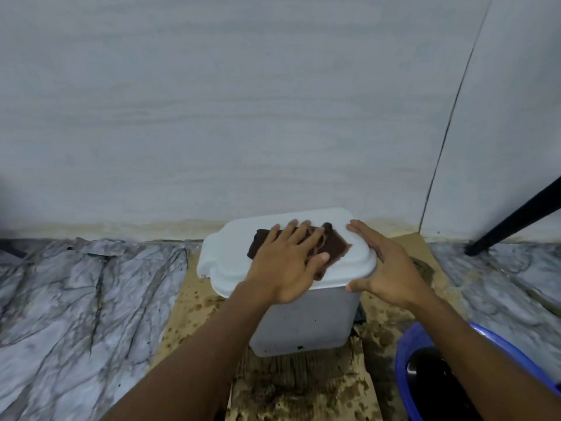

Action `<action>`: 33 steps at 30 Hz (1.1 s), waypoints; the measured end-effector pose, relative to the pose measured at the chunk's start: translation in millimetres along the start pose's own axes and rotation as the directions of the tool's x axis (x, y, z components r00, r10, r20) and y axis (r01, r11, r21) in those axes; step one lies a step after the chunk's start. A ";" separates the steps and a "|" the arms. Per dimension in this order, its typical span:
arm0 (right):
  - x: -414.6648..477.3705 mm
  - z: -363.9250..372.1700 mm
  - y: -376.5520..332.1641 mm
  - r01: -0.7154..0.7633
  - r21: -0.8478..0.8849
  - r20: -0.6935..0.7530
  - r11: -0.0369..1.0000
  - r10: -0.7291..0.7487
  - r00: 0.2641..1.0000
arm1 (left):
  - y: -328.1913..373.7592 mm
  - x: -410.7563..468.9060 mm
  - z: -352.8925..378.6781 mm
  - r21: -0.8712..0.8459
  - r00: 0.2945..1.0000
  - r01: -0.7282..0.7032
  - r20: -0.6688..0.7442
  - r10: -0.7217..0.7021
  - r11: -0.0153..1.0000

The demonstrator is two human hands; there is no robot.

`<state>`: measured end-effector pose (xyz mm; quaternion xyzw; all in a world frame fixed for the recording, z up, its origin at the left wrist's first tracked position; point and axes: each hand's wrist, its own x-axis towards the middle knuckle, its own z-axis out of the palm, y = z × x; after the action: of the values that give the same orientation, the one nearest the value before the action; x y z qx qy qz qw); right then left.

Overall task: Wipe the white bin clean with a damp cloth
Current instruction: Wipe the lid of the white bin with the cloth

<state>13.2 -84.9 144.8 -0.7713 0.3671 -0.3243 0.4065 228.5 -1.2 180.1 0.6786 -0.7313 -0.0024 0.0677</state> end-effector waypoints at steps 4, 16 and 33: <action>-1.1 0.6 -1.7 -0.008 -0.018 0.002 1.000 0.008 1.000 | -52.1 6.8 -10.9 -0.030 0.975 0.220 0.029 -0.219 0.975; -2.9 -2.2 -1.6 0.006 -0.030 -0.028 1.000 -0.006 1.000 | 6.9 39.2 -2.6 -0.022 0.973 0.226 0.064 -0.224 0.974; 67.2 14.8 -29.5 -0.182 -0.305 -0.015 0.935 0.187 0.982 | -62.1 -66.7 21.0 0.175 0.981 0.011 -0.193 0.023 0.984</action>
<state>68.9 -123.1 177.1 -0.7891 0.4806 -0.2188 0.3137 292.6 58.3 147.0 0.6768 -0.7206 0.1284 0.0785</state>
